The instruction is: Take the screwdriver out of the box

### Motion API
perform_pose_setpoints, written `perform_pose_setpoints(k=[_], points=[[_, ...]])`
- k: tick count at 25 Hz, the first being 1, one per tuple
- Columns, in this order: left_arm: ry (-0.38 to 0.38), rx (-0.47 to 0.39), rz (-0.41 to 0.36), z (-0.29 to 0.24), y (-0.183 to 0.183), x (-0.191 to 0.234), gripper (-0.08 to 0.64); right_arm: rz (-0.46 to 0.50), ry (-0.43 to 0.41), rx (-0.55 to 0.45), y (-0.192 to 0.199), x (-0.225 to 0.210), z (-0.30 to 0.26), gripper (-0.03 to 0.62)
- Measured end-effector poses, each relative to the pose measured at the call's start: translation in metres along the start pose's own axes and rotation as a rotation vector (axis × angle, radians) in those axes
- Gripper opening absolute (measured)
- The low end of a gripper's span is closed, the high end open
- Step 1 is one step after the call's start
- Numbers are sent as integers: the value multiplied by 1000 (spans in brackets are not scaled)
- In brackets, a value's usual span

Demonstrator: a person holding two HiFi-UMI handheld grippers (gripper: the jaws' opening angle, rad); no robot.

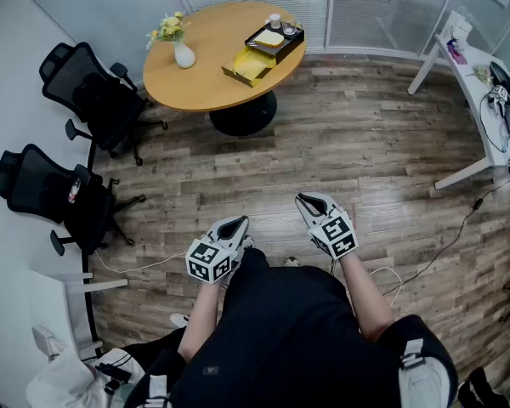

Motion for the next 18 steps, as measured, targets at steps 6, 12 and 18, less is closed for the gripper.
perform_pose_setpoints(k=[6,12,18], points=[[5,6,8,2,6,7,6,100,-14,18,-15,18,-3,25],[18,-7,23,7,6,20,6,124,-26,43,-21,27,-19,25],[25,-19,41,11,0,59,6,142,-31,57,-41,32,-51,25]])
Point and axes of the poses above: the fingertips, and each gripper's own axes: z backward along the fingers, x to its left, y out of its underside, the point moved 7 cm from there along z, backward along the fingers, and after that the axes turned 3 degrees about -y, right-handed, at the moved point
